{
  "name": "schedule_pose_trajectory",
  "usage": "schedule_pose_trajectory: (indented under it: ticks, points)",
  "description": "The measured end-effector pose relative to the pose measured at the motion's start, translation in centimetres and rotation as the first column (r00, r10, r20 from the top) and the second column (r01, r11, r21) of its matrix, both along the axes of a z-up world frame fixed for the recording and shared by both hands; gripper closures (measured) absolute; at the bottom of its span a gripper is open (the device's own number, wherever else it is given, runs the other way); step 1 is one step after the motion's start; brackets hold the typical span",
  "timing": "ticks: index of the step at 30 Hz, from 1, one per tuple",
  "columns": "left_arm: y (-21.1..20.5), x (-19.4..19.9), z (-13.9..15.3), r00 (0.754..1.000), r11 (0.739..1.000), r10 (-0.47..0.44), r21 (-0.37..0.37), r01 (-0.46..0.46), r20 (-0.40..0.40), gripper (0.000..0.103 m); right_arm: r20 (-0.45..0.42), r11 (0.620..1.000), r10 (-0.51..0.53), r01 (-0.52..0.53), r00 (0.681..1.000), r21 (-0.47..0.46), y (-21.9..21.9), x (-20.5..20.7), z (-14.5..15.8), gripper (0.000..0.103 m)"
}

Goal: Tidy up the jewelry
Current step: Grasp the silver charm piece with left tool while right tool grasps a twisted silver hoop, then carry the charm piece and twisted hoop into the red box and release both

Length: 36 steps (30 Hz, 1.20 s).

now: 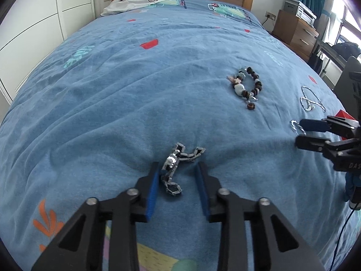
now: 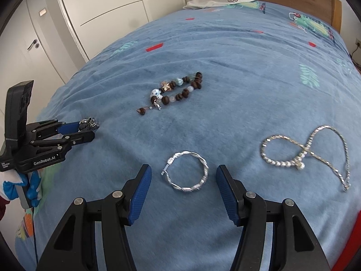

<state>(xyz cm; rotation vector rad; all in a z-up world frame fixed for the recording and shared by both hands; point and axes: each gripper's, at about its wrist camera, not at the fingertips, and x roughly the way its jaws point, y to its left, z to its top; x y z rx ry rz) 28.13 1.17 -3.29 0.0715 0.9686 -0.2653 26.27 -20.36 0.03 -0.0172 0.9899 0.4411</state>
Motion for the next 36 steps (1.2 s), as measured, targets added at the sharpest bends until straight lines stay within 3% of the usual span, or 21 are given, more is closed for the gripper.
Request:
schedule_pose_trajectory:
  ticks: [4,17,36]
  points:
    - [-0.1,-0.1,0.1,1.000,1.000,-0.004,-0.008,0.004,-0.006,0.092,-0.011,1.000,-0.001,0.001,1.000,0.007,0.8,0.4,-0.5,0.062]
    - [-1.0,-2.4,1.5,1.000,0.999,-0.014,-0.029,0.014,-0.007,0.093,0.003,1.000,0.009,-0.009,1.000,0.025,1.2,-2.9,0.5,0.063]
    - [-4.3,-12.3,7.5,0.996,0.995,-0.080,-0.059,0.083,0.048,0.093,0.060,0.999,-0.030,0.029,0.998,0.030,-1.9,-14.9,6.1,0.063]
